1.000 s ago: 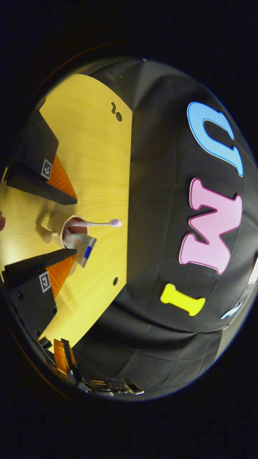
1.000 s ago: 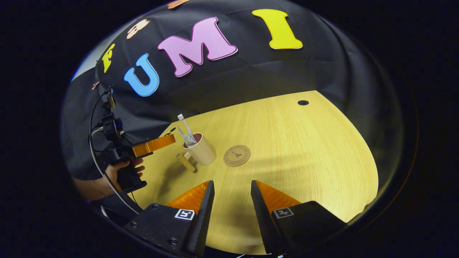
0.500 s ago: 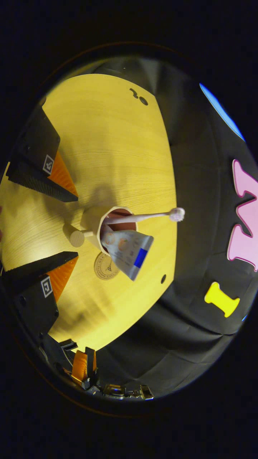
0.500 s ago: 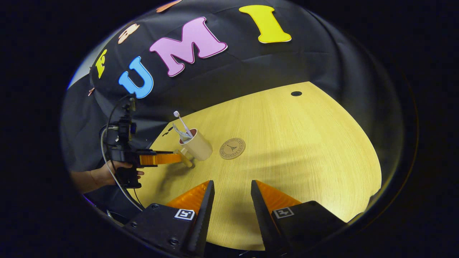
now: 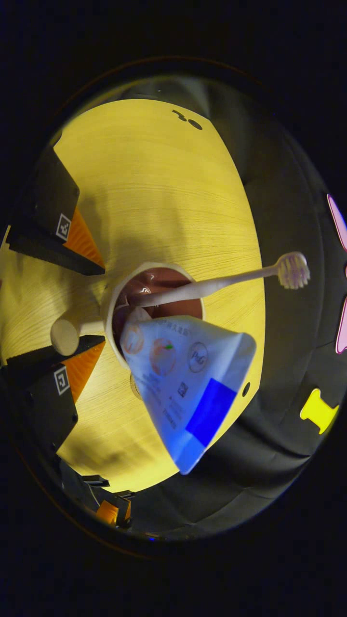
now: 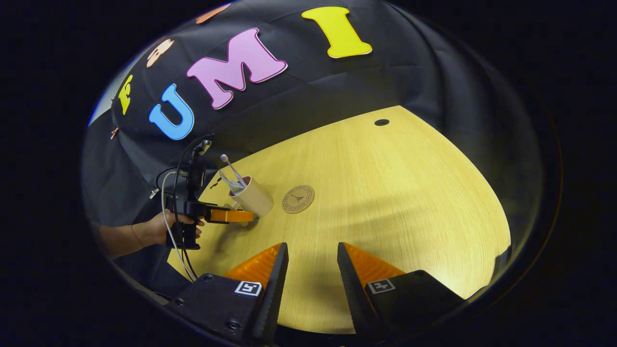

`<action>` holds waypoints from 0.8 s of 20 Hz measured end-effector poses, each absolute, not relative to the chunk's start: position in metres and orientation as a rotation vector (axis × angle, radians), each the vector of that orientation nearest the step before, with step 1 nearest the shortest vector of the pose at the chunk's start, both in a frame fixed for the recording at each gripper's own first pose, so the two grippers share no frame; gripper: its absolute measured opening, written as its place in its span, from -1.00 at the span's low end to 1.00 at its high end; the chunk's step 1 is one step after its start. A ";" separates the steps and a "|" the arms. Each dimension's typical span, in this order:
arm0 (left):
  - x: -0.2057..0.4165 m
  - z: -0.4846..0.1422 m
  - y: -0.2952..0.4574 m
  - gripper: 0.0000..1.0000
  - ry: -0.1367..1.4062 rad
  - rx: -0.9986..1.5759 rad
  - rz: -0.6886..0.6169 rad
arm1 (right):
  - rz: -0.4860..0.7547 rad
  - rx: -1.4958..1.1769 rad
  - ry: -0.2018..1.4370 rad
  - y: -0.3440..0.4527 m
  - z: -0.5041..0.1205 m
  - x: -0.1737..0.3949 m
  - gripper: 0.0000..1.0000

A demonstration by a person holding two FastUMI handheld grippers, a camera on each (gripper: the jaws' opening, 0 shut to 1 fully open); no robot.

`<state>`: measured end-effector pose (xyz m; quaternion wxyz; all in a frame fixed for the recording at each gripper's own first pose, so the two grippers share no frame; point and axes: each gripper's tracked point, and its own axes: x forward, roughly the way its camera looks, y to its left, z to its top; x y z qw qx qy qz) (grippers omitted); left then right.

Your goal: Put the toothbrush and toothpaste on the desktop into the cup, then pick up the cup and place it on the coaster on the desktop.

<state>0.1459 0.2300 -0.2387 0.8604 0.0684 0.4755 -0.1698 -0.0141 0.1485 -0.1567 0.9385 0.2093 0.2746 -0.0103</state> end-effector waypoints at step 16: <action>0.146 -0.238 0.229 -0.41 0.973 0.165 -0.318 | -0.062 0.466 0.589 0.132 -0.175 -0.029 0.30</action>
